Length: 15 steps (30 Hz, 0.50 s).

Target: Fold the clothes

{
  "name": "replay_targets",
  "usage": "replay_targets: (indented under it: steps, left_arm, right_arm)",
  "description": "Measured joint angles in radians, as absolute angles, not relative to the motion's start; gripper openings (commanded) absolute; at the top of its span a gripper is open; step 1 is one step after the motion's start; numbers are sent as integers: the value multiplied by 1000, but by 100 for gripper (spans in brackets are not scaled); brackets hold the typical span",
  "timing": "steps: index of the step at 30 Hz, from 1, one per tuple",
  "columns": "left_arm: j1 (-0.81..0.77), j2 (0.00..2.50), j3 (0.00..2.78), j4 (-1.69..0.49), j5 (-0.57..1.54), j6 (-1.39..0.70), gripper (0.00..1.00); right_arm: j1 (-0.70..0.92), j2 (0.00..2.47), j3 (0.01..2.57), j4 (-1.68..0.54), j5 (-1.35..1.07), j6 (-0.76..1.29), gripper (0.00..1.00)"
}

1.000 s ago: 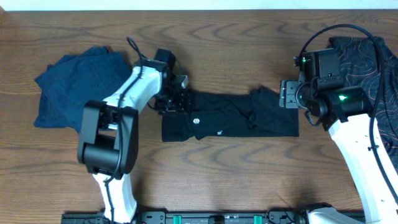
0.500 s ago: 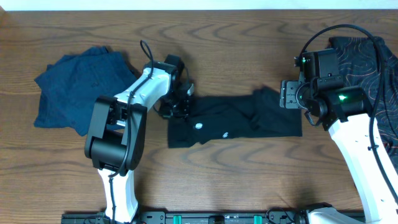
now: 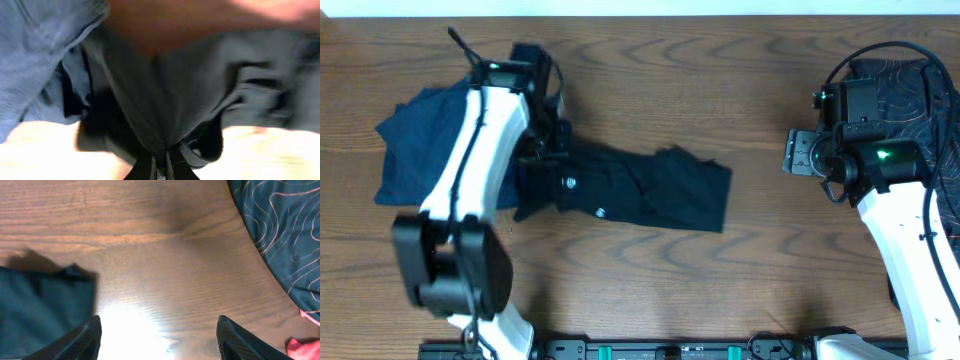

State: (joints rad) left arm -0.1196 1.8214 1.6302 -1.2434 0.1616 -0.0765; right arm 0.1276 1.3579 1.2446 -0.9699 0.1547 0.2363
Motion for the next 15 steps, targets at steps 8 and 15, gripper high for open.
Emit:
replay_targets:
  steps: [8, 15]
  left_arm:
    - [-360, 1745, 1678, -1221, 218, -139, 6]
    - [-621, 1815, 1678, -1119, 221, -218, 6]
  right_arm:
    - [128, 1377, 1245, -977, 155, 238, 72]
    - [128, 1379, 1245, -987, 155, 238, 72]
